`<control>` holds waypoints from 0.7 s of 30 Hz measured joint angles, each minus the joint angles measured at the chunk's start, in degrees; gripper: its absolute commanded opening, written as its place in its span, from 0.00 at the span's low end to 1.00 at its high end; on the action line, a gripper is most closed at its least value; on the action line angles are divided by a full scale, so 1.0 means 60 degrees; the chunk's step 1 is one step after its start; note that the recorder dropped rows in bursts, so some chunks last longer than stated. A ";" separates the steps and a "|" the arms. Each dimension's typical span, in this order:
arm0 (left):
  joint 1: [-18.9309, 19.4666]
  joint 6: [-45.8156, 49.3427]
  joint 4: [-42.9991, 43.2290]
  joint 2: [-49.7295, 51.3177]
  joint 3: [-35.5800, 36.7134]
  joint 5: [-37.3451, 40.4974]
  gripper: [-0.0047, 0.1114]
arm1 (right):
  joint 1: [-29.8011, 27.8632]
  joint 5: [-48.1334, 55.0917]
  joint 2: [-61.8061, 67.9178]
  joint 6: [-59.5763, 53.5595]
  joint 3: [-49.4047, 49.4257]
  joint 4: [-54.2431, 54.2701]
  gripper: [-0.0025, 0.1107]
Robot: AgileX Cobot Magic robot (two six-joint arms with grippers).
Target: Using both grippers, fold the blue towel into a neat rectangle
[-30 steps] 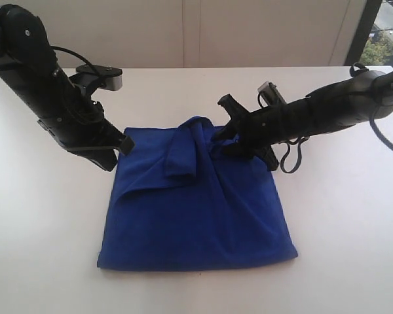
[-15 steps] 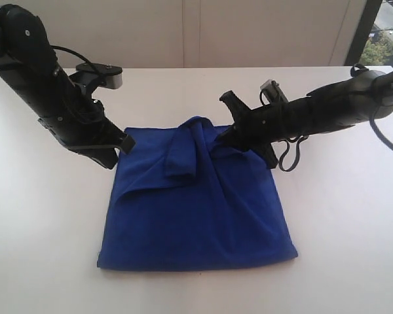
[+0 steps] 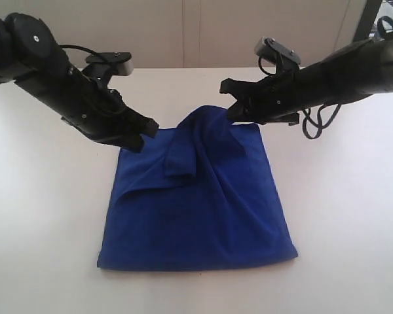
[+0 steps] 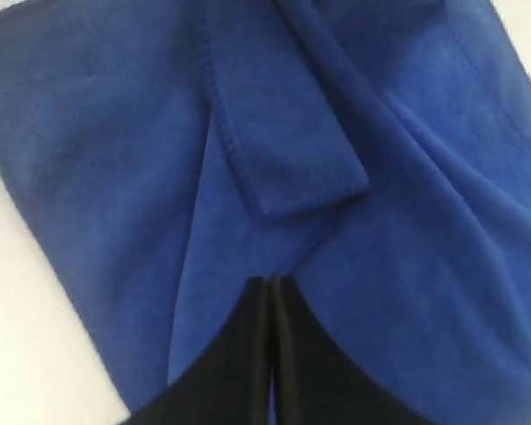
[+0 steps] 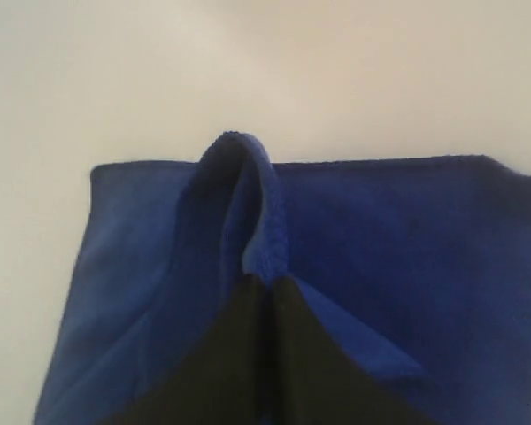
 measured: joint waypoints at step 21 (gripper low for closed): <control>-0.0514 0.0006 -0.2049 0.2056 0.0111 -0.1919 0.42 | 0.0000 -0.0037 -0.0094 0.0083 0.0000 -0.0998 0.02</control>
